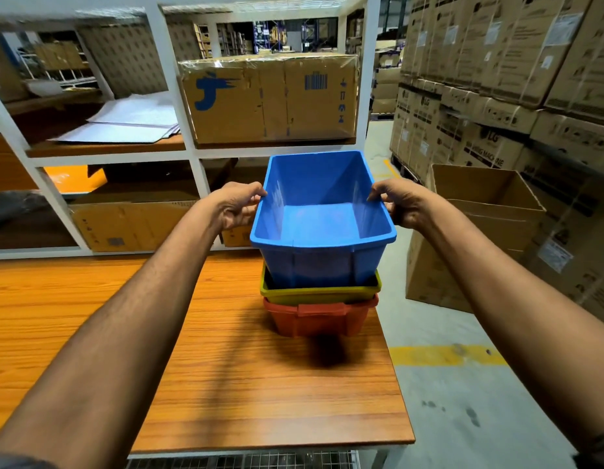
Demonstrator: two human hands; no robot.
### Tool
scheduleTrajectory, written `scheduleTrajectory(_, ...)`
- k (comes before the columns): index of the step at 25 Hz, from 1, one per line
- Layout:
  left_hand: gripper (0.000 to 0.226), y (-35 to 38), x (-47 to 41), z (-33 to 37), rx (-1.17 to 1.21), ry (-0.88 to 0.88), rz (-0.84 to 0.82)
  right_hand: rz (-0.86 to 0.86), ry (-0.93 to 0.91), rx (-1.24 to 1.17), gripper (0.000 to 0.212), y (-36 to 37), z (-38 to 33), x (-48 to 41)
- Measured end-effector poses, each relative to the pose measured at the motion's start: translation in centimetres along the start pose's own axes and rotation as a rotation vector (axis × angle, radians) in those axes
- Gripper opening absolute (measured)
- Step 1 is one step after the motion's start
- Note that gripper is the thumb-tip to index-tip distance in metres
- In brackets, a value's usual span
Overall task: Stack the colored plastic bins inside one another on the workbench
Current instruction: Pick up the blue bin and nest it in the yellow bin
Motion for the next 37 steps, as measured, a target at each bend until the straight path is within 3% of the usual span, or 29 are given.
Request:
scheduleTrajectory(6,0.011,0.3,-0.1,-3.1,-0.010,-0.064,0.022,0.048,0.026,0.077,0.022,0.6,2.4,-0.7)
scheduleTrajectory(12,0.007,0.4,0.2,-3.9,-0.024,-0.104,0.080,0.035,0.152,0.132,0.032,1.4,4.0,-0.8)
scheduleTrajectory(16,0.026,0.8,0.0,-5.0,-0.060,-0.172,0.076,0.047,0.191,0.178,0.029,1.3,5.0,-0.9)
scheduleTrajectory(20,0.019,1.2,0.6,-5.8,-0.034,-0.232,0.071,0.053,0.221,0.193,0.039,0.5,6.1,-1.6)
scheduleTrajectory(25,0.004,1.1,1.3,-6.0,0.052,-0.275,0.080,0.017,0.320,0.078,0.032,-0.3,7.0,-1.2)
scheduleTrajectory(29,0.012,0.4,1.7,-6.1,0.108,-0.316,0.088,0.012,0.372,-0.039,0.035,-1.5,7.2,-1.0)
scheduleTrajectory(34,0.011,0.1,3.9,-4.9,0.120,-0.239,0.106,0.042,0.302,-0.043,0.043,-2.4,5.6,0.7)
scheduleTrajectory(37,0.014,-0.3,5.8,-3.6,0.142,-0.077,0.161,0.000,0.159,-0.063,0.038,-1.9,3.9,3.6)
Point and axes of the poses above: each hand's wrist, its own x-axis away from the middle knuckle, its own y-axis out of the palm, z = x × y, the point moved 10 cm from there along -x, towards the middle knuckle, and after that the axes turned 1 degree about y, right-handed, at the moved point
